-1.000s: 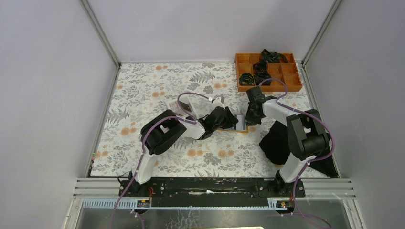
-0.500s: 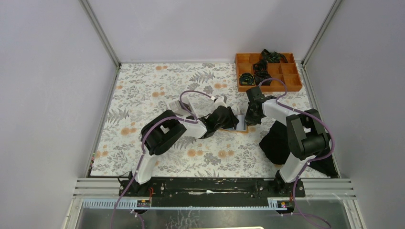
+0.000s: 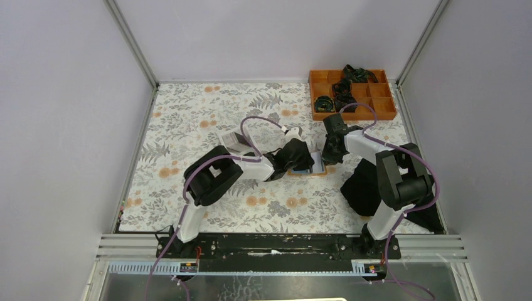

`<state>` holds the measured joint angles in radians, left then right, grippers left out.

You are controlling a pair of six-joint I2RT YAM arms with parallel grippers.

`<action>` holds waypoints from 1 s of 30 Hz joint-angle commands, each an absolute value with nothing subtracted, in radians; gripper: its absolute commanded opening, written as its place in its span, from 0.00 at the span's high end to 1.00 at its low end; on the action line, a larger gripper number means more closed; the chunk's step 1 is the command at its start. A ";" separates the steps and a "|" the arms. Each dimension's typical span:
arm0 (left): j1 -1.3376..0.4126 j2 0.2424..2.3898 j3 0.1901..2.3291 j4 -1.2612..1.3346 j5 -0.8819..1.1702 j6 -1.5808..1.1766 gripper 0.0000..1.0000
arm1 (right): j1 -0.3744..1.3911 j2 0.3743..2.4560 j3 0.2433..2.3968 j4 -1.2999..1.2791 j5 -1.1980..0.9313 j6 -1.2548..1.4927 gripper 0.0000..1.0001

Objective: Put the credit cards into the card holder
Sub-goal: Insert the credit card into the card holder.

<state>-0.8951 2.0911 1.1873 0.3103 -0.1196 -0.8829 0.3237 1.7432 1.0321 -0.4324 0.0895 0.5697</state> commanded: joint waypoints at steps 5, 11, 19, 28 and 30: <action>-0.949 2.098 1.266 0.123 -0.068 -0.834 0.63 | 0.374 1.821 1.001 -0.433 -0.012 0.589 0.91; -0.952 2.106 1.304 0.076 -0.085 -0.821 0.80 | 0.374 1.819 1.006 -0.436 -0.015 0.584 0.91; -0.951 2.119 1.340 0.046 -0.090 -0.816 0.91 | 0.375 1.822 1.013 -0.435 -0.024 0.581 0.91; -0.945 2.114 1.354 0.009 -0.118 -0.819 0.52 | 0.374 1.824 1.012 -0.425 -0.032 0.583 0.91; -0.941 2.107 1.350 0.008 -0.127 -0.822 0.49 | 0.374 1.825 1.011 -0.425 -0.032 0.583 0.91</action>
<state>-0.9237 2.0953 1.3334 0.0277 -0.1379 -0.8295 0.3286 1.7500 1.0412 -0.4328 0.0780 0.5579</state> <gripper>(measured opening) 0.487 0.088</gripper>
